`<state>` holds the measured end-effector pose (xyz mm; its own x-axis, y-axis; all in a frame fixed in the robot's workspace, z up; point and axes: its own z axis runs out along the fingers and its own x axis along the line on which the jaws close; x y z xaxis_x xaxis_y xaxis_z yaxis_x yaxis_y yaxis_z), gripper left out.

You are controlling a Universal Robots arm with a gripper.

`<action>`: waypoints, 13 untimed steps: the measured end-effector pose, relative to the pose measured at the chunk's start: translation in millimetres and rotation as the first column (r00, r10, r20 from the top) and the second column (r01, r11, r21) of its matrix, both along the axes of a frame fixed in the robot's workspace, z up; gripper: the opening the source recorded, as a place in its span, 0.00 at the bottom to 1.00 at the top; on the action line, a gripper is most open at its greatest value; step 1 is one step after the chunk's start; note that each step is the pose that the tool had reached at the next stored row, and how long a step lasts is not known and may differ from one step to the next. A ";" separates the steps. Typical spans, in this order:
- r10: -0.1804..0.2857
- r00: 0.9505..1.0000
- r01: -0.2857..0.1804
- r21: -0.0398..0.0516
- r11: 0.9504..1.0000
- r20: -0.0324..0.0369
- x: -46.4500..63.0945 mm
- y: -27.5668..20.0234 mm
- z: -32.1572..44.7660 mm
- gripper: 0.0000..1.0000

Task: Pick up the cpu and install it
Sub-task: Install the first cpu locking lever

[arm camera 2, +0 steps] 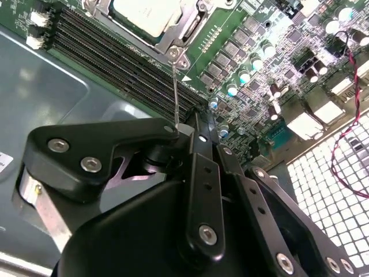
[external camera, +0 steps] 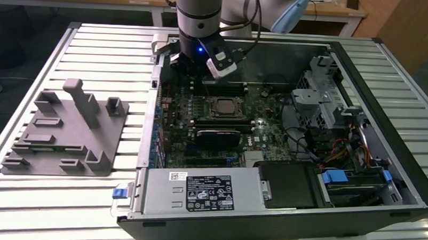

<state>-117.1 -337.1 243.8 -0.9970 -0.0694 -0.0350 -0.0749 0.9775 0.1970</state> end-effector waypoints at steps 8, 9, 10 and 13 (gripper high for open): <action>0.000 1.000 0.000 0.000 1.000 -0.002 12.2 0.0 0.0 0.11; 0.000 1.000 0.000 0.000 1.000 -0.002 14.5 0.0 0.0 0.11; 0.000 1.000 0.000 0.000 1.000 -0.002 16.8 0.0 0.0 0.11; 0.000 1.000 0.000 0.000 1.000 -0.003 23.6 0.0 0.0 0.11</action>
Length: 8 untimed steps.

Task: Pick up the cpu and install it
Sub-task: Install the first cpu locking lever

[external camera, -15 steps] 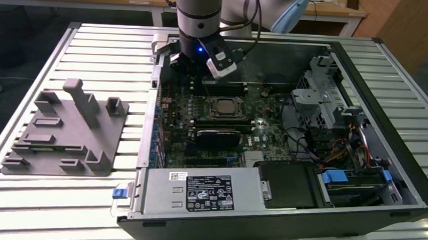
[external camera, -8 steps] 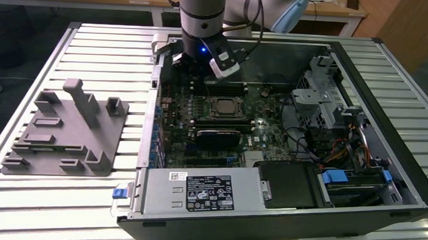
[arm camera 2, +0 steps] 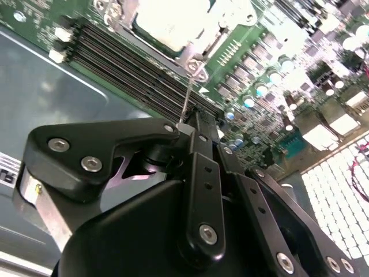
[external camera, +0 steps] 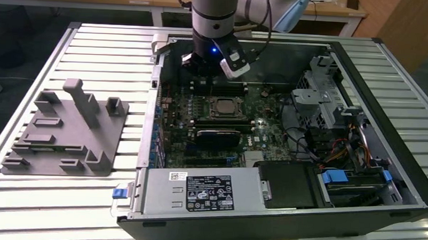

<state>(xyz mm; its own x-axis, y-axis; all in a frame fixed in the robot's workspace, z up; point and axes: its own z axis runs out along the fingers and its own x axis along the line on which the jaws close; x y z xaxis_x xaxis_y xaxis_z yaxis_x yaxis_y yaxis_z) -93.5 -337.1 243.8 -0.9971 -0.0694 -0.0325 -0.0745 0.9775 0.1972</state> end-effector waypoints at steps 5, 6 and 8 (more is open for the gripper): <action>0.000 1.000 0.000 0.000 1.000 -0.001 11.4 0.0 0.0 0.11; 0.000 1.000 0.000 0.000 1.000 -0.001 12.4 -0.1 0.1 0.11; -0.001 1.000 0.001 0.000 1.000 -0.001 12.5 -0.1 0.0 0.11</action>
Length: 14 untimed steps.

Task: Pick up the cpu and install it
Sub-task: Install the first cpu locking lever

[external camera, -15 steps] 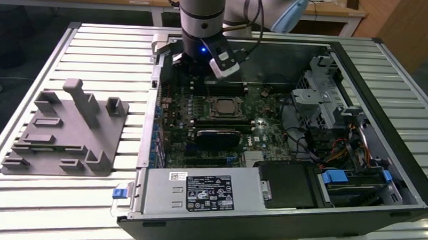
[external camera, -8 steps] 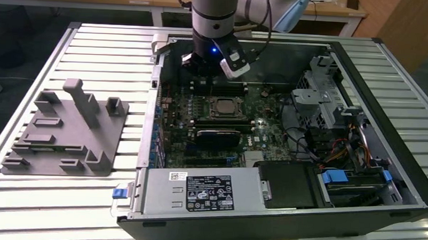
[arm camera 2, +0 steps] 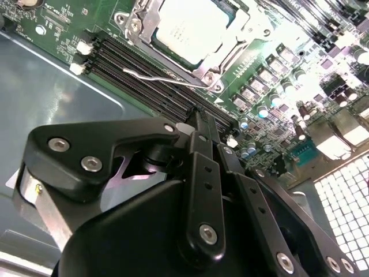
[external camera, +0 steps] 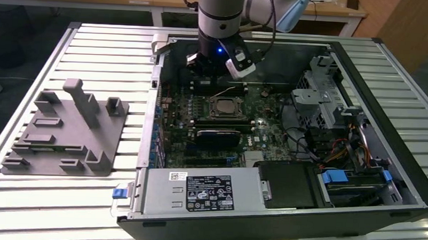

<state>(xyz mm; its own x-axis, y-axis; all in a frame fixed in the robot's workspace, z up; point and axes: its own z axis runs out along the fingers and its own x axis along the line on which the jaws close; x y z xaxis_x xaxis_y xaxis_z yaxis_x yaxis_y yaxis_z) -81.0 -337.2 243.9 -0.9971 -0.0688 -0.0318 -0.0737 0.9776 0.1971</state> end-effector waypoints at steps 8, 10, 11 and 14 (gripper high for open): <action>-0.002 1.000 0.002 0.000 1.000 0.008 0.1 0.0 -1.4 0.11; -0.002 1.000 0.002 -0.002 1.000 0.026 0.1 0.1 -1.9 0.11; -0.002 0.999 0.002 -0.003 1.000 0.037 0.1 0.1 -2.1 0.11; -0.002 0.998 0.002 -0.004 1.000 0.070 0.1 0.1 -3.0 0.11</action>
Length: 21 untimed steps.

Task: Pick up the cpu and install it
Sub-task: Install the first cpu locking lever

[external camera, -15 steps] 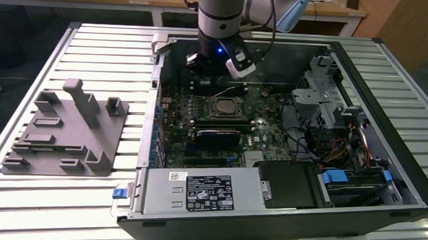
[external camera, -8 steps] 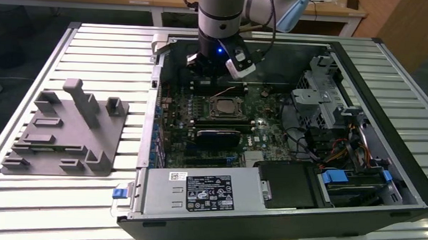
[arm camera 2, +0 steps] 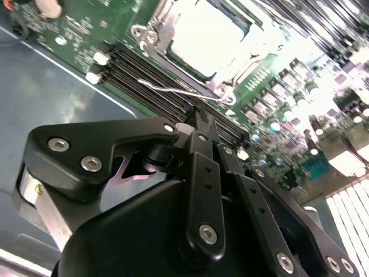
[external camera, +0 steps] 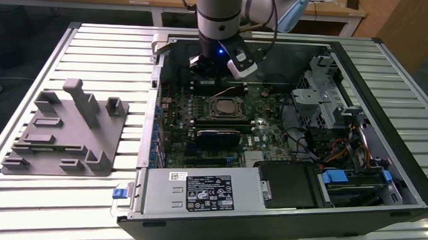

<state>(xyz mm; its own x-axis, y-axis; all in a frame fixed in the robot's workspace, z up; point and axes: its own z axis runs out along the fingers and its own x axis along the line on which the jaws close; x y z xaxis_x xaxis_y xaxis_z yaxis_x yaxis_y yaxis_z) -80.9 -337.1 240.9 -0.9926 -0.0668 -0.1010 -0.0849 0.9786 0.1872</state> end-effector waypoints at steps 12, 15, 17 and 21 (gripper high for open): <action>-0.048 0.998 0.048 0.000 0.999 0.032 1.2 0.0 -7.9 0.11; -0.073 0.997 0.073 0.000 0.997 0.032 1.8 0.0 -10.4 0.11; -0.097 0.995 0.098 0.000 0.995 0.032 2.5 0.0 -12.8 0.11; -0.137 0.990 0.137 0.000 0.991 0.032 3.3 0.0 -15.2 0.11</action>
